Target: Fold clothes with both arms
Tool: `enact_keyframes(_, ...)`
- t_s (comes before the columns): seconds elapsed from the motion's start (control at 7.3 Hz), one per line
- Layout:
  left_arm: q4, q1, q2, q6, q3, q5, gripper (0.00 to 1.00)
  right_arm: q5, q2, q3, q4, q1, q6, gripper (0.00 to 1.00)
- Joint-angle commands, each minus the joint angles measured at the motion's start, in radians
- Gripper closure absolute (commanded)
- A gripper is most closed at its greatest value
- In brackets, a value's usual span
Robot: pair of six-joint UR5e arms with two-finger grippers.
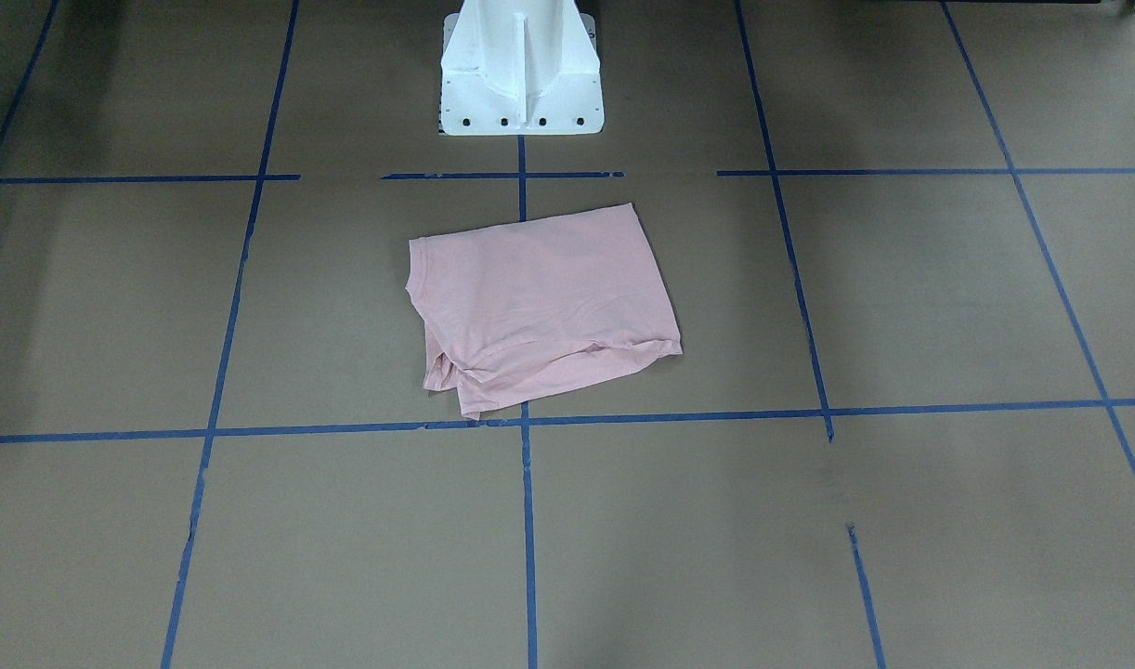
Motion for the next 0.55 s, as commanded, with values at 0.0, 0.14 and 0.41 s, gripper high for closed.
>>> enact_keyframes(0.0, 0.001, -0.001, 0.031, -0.009, -0.003, -0.041, 0.0, 0.017, -0.038, 0.02, 0.002, 0.045, -0.003, 0.0)
enact_keyframes(0.14, 0.003, 0.001, 0.022, -0.009, 0.004, -0.026, 0.0, 0.014, -0.053, 0.035, 0.009, 0.045, -0.003, 0.0)
enact_keyframes(0.41, 0.003, -0.001, 0.013, -0.012, -0.001, 0.032, 0.0, -0.002, -0.068, 0.037, 0.058, 0.06, -0.011, 0.0)
